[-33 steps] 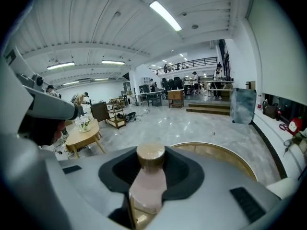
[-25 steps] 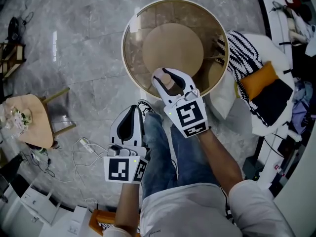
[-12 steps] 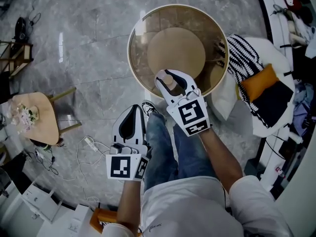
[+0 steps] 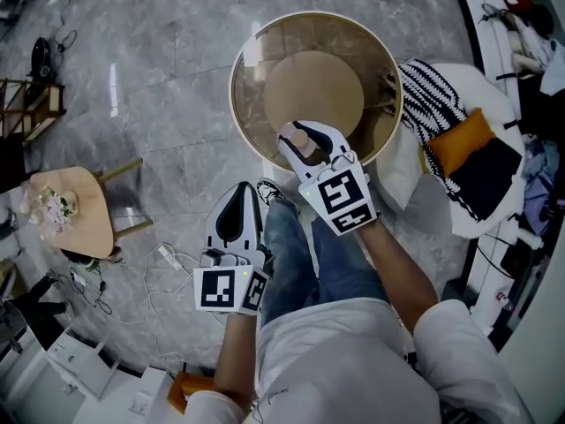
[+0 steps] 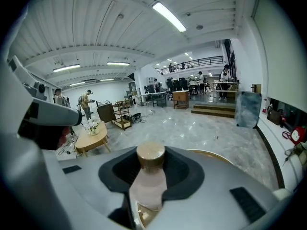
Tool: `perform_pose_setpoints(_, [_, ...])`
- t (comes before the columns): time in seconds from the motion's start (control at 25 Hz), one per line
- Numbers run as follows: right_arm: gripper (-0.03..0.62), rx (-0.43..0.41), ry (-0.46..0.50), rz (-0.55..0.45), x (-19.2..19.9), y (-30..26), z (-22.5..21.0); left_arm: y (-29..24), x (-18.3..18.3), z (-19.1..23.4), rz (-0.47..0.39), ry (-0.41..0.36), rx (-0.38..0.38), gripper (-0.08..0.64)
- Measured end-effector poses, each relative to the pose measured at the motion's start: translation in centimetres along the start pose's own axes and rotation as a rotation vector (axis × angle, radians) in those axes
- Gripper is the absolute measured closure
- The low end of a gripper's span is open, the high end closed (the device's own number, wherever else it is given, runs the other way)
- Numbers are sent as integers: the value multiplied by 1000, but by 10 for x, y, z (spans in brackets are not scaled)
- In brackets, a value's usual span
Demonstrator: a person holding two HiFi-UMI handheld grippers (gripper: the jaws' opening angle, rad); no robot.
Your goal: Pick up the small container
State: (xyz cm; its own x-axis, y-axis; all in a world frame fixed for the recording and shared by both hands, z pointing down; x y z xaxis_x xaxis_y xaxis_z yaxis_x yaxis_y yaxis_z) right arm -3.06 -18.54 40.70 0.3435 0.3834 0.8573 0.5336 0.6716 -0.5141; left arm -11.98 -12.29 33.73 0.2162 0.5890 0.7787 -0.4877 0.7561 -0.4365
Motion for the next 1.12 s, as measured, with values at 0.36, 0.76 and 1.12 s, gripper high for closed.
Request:
perform_pose_setpoints(0.36, [456,-33,18,-15,-26,27,3,16,-16,-17,-24,0,4,543])
perform_pose_setpoints(0.76, [457,-97,28,-7,-40,65,19,41,-19,-33,-26,-13,11,543])
perform_pose_setpoints(1.12, [456,-138,69,-23,-65,101,34,71,-35,-55,-27,-36,41,543])
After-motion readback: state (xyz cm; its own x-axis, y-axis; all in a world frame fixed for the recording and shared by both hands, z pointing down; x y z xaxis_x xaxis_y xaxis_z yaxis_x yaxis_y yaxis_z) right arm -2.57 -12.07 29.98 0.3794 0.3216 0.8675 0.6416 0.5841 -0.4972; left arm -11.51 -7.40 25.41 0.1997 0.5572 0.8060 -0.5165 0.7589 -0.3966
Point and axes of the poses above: the fingertips, and each gripper's own axes: y backward along the fingers, z to its left, x out of its underside, the point moved 1 cm from there along y, backward along the fingers, and after that the axes turned 11 degrees about y, right-handed, at the moved point
